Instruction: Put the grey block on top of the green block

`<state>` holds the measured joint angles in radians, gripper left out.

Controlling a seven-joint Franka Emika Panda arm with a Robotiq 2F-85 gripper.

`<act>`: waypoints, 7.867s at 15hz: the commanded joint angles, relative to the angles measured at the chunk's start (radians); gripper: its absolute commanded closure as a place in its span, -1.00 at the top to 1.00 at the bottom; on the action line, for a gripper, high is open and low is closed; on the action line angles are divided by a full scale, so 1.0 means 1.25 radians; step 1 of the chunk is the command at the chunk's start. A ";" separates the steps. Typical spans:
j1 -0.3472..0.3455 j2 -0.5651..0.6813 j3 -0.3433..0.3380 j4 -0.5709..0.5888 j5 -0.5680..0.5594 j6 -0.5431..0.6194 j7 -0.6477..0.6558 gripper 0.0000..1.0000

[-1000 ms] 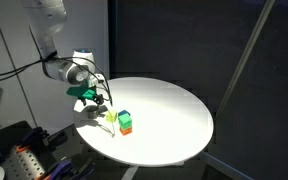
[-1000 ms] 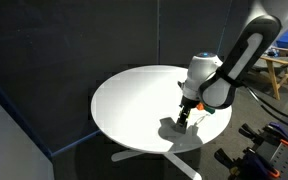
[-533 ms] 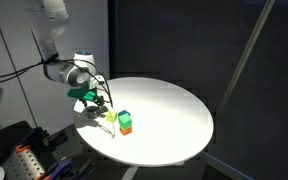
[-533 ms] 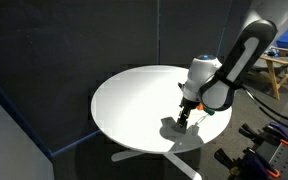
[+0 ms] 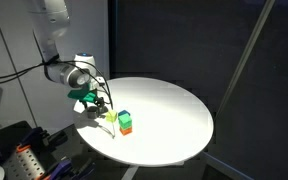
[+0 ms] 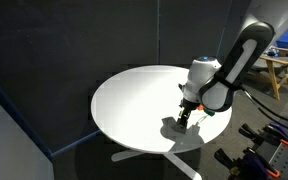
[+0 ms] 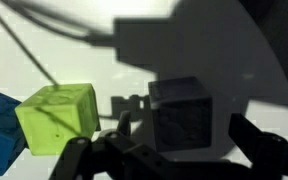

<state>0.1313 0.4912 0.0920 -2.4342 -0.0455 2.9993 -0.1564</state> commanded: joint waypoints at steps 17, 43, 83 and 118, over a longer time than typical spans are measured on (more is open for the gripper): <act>0.018 -0.047 -0.004 0.012 -0.058 -0.102 0.007 -0.40; -0.021 -0.312 -0.004 0.002 -0.020 -0.318 0.055 -0.40; -0.109 -0.301 -0.061 0.000 0.105 -0.302 0.077 -0.40; -0.181 -0.345 -0.167 0.050 0.063 -0.384 0.153 -0.40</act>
<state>-0.0836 0.0727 -0.1155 -2.3790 0.0517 2.5514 0.0436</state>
